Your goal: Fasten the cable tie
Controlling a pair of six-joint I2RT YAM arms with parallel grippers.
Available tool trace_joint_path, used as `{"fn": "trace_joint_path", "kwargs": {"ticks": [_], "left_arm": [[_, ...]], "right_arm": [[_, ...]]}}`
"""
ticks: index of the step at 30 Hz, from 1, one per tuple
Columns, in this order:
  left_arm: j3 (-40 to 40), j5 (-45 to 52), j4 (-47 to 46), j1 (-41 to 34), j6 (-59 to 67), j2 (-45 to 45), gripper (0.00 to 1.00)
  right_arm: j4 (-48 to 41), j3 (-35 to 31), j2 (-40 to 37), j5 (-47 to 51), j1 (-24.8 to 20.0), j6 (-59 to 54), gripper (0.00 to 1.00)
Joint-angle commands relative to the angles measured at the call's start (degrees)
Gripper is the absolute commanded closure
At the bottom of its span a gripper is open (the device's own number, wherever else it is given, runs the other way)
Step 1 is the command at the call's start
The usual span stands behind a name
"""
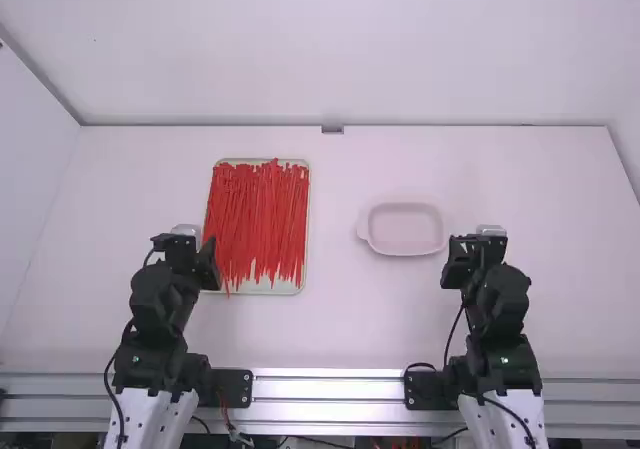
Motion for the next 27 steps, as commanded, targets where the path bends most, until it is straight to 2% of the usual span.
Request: {"fn": "trace_joint_path", "kwargs": {"ticks": [1,7,15,18,23,27], "left_arm": [[3.95,1.43,-0.99,0.06,-0.96,2.82,0.67],[12.04,2.82,-6.25,-0.06,-2.46,11.38,0.54],[22.37,4.6,-12.28,-0.09,-4.11,22.35,0.38],[25.67,5.19,-14.04,-0.1,-3.86,26.22,0.32],[31.17,5.75,-17.29,-0.1,-3.82,32.61,0.23],[34.78,3.33,-17.89,-0.12,-4.18,36.66,0.17]], "right_arm": [[-1.24,4.6,3.04,2.03,1.92,0.79,0.66],[-7.1,13.64,13.03,9.49,7.47,2.46,0.54],[-14.21,25.23,25.81,13.47,10.1,6.39,0.38],[-16.61,29.31,30.31,11.48,10.72,7.68,0.32],[-20.85,36.03,37.67,3.42,12.58,2.46,0.23],[-24.36,40.3,42.37,4.29,14.71,3.27,0.17]]}}
